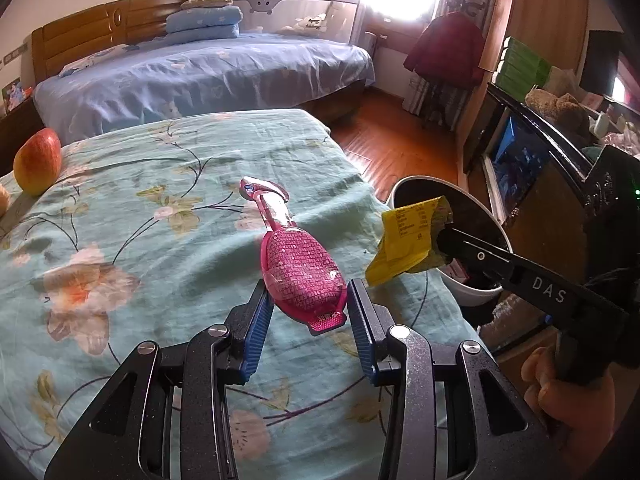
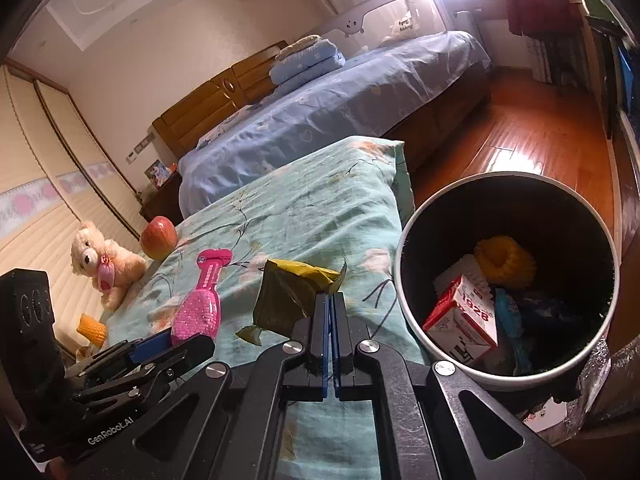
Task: Collect trash
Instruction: 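Carry the yellow bag with the right tool while the left tool carries the pink brush to the bin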
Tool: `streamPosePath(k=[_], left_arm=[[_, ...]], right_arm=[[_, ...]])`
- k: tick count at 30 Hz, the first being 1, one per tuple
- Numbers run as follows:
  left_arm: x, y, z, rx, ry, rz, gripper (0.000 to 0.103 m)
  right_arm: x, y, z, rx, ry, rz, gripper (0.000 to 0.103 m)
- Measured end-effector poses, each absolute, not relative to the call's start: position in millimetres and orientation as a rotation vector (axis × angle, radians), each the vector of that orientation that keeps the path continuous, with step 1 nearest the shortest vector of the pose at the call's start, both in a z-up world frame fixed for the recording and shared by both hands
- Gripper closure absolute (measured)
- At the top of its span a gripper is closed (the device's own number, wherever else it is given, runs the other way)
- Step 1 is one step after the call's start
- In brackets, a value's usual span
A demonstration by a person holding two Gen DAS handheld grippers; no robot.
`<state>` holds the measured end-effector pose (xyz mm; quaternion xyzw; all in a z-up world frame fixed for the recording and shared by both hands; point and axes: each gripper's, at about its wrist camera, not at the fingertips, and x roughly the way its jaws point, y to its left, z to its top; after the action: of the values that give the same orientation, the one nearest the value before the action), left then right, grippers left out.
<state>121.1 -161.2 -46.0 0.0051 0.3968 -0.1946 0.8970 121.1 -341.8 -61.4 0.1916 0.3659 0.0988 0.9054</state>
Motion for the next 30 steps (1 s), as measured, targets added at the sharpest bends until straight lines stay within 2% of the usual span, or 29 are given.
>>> streamPosePath(k=[21,24,30], left_arm=[[114,-194,-46,0.042,0.825,-0.472,0.066],[113,-194,-47,0.044,0.826,-0.471,0.066],[115,-189,-48,0.035,0.837,-0.46,0.066]], right_arm=[[105,-368,-60,0.435,0.737,0.174,0.103],[106,-366,-66,0.432,0.754,0.17,0.096],[110,-362,-79,0.451,0.79,0.187,0.096]])
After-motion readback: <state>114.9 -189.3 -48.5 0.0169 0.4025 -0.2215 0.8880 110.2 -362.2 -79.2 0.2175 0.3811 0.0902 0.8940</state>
